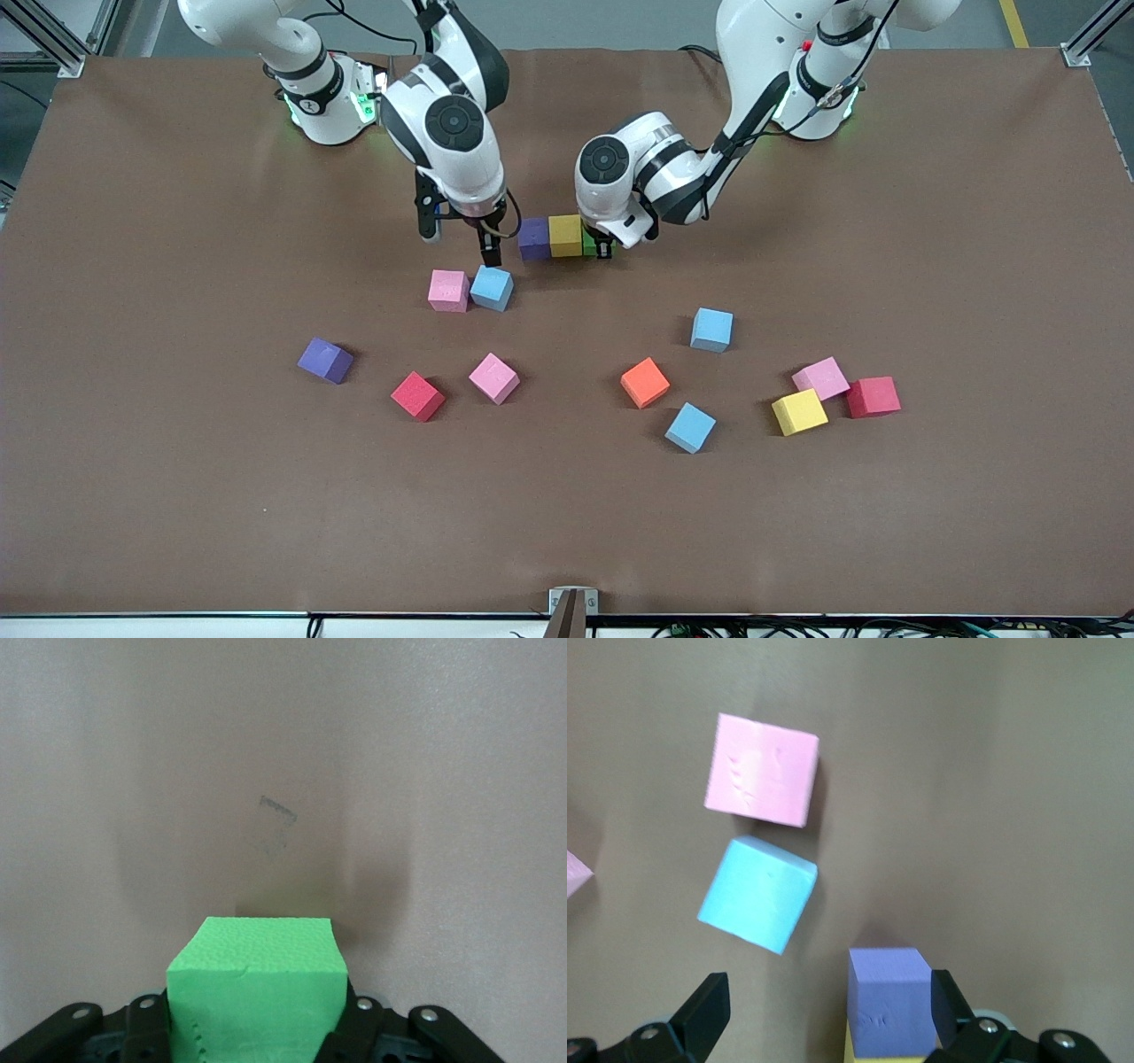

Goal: Arrange 11 blocks into digit 3
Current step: 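Reach and grasp the blue cube with the right gripper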

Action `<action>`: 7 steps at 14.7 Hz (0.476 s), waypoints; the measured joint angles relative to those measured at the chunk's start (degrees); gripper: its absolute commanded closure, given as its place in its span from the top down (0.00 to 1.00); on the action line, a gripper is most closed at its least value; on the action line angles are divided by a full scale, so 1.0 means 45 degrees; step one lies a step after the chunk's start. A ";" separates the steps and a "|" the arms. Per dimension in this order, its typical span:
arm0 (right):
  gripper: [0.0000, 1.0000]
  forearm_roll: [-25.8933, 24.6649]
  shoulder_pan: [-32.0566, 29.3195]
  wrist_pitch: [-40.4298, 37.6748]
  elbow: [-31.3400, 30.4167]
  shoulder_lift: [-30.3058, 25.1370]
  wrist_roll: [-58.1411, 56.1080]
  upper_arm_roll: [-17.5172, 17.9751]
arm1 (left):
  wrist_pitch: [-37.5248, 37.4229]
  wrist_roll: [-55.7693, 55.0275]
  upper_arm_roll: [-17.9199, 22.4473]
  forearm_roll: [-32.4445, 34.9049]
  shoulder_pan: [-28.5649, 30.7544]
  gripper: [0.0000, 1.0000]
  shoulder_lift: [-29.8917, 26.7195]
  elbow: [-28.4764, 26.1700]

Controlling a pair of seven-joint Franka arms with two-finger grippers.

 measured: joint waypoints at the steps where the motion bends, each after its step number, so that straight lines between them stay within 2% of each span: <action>1: 1.00 -0.0010 -0.0226 0.0000 -0.0007 0.0011 -0.0467 -0.0004 | 0.0001 0.0000 0.0000 0.0001 0.0000 0.27 0.0000 0.0001; 7: 1.00 -0.0021 -0.2052 0.0160 -0.0156 0.0063 -0.4682 -0.0031 | 0.0004 0.0000 0.0000 0.0002 -0.0014 0.28 0.0002 0.0013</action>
